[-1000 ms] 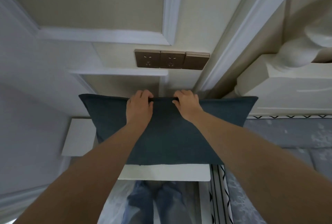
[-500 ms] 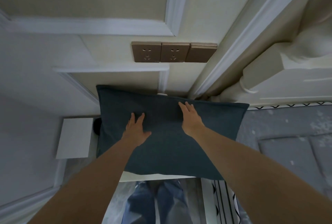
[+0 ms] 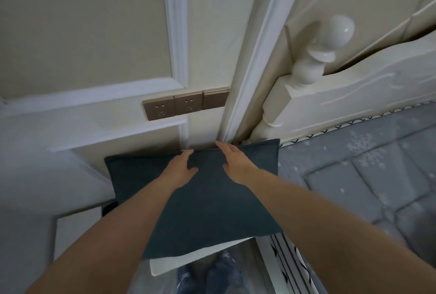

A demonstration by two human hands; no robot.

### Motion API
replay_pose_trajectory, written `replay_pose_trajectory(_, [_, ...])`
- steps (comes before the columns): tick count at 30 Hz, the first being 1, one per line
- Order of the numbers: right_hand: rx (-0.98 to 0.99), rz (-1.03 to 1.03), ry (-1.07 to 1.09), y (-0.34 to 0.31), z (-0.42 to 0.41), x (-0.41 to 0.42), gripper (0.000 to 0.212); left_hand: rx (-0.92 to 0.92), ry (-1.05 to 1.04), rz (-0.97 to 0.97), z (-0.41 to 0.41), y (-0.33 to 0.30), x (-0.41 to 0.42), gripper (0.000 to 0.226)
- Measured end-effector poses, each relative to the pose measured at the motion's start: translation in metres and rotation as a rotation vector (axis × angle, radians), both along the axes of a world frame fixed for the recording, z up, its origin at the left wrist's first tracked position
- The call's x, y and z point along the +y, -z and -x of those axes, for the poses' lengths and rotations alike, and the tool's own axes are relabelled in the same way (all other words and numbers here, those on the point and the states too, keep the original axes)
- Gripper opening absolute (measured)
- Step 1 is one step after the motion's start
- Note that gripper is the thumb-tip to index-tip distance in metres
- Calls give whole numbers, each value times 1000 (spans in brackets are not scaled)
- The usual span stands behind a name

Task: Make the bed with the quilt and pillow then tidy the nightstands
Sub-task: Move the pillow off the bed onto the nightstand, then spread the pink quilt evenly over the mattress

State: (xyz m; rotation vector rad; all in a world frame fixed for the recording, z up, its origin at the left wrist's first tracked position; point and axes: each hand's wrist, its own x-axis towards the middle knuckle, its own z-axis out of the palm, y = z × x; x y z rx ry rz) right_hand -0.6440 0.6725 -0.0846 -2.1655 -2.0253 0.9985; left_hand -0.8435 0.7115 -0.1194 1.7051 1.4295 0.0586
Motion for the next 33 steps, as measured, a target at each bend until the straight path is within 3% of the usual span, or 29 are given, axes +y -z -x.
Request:
replay_pose_trajectory(4, [-73, -44, 5, -28, -13, -24, 67, -37, 154, -113, -26, -31, -1, 44])
replay_pose_trajectory(9, [-244, -65, 17, -57, -42, -72, 61, -77, 303, -155, -69, -61, -11, 30])
replay_pose_trajectory(18, [-404, -17, 323, -98, -157, -197, 59, -171, 632, -327, -195, -106, -78, 20])
replay_pose_trajectory(24, [-400, 59, 542, -103, -218, -300, 61, -213, 762, -353, -277, -113, -165, 21])
replay_pose_trajectory(29, [-177, 119, 834, -99, -262, -401, 70, -198, 868, -318, -341, -112, -262, 36])
replay_pose_trajectory(33, [-140, 87, 1012, -102, -295, -498, 69, -230, 907, -291, -394, -113, -342, 40])
